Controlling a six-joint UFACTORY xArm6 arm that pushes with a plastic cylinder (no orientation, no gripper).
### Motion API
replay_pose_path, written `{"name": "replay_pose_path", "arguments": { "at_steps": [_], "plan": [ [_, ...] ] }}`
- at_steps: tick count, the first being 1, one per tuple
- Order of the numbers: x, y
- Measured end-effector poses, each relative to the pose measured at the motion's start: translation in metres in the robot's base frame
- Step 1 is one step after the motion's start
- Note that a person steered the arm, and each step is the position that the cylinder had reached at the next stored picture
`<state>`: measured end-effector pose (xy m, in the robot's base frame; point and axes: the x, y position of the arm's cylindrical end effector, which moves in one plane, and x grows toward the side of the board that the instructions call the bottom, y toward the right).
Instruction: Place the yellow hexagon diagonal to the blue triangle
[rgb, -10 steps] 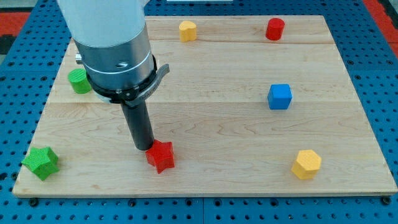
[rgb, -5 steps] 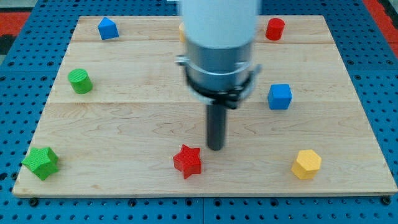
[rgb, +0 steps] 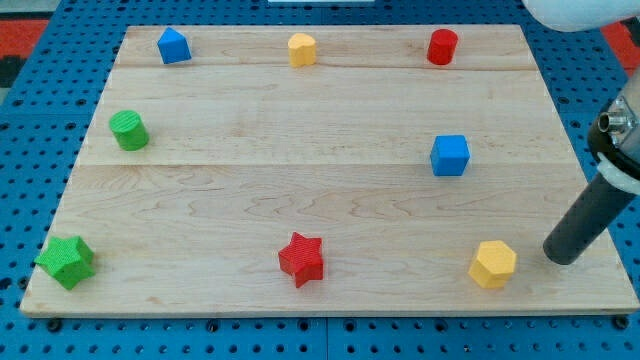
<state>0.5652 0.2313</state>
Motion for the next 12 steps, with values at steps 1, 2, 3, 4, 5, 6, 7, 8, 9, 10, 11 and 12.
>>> {"name": "replay_pose_path", "arguments": {
  "at_steps": [1, 2, 3, 4, 5, 6, 7, 8, 9, 10, 11, 12],
  "plan": [
    [0.0, -0.005],
    [0.0, -0.005],
    [0.003, -0.005],
    [0.006, -0.005],
    [0.008, -0.005],
    [0.014, -0.005],
    [0.017, -0.005],
    [0.023, -0.013],
    [0.024, -0.085],
    [0.018, -0.105],
    [-0.033, -0.128],
    [-0.055, -0.158]
  ]
}}
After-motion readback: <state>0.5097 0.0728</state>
